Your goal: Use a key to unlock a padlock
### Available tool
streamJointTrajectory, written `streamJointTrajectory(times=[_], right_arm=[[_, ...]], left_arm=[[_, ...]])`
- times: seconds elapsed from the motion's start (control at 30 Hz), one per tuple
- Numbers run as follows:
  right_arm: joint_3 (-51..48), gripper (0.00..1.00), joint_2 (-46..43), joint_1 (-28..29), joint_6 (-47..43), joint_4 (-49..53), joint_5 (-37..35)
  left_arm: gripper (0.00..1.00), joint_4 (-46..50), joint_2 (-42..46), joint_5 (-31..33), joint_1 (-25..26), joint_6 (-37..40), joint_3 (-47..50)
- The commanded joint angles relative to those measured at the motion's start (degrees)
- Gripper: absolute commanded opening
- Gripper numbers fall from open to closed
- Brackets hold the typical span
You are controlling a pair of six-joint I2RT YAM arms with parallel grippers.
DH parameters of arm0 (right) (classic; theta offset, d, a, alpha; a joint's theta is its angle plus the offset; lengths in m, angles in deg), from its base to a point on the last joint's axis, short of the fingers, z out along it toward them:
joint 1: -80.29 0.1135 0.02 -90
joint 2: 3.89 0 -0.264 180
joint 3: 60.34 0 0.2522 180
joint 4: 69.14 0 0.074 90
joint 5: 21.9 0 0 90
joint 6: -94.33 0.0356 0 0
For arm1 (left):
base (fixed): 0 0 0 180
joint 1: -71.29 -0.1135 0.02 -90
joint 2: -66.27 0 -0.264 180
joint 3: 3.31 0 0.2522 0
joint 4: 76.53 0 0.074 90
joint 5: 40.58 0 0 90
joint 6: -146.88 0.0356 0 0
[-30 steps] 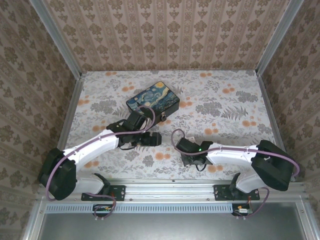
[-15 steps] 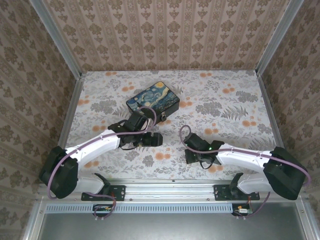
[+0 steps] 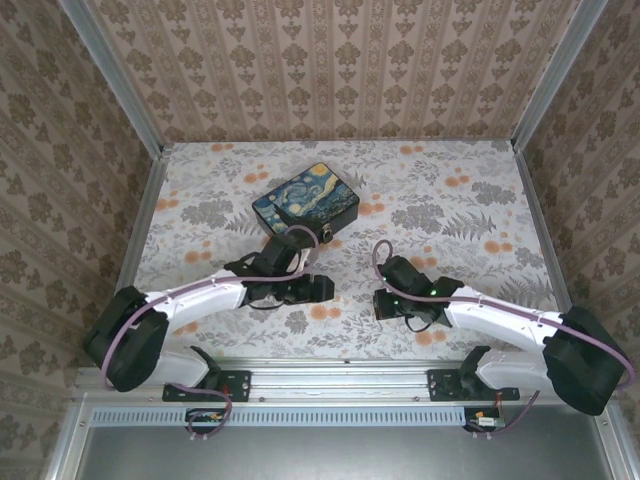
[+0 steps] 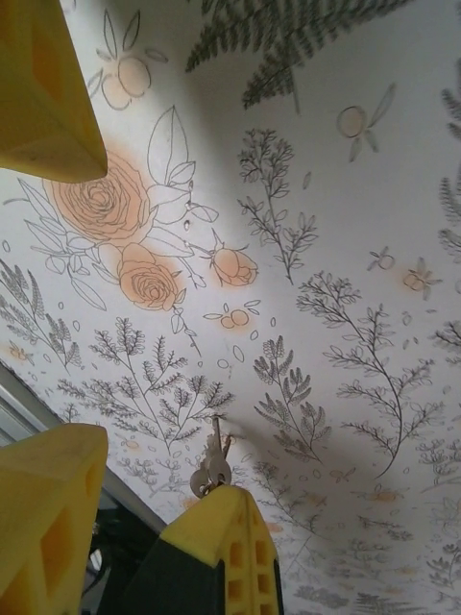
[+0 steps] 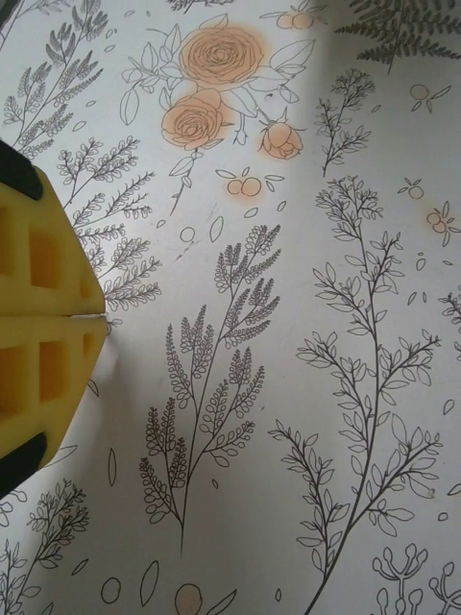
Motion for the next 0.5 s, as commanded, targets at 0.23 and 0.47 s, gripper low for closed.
streamJointTrajectory(times=[0.23,0.47], right_arm=[[5.0,0.01,-0.7,-0.3,5.8,-4.6,3.8],[7.2,0.0,-0.9,-0.1,9.6,-13.3,7.5]], left_arm=[[0.81,-15.5,2.9,2.0,-1.3,-39.1,5.2],[0.82,-15.1,3.3,2.9,-1.9,-52.4,5.3]])
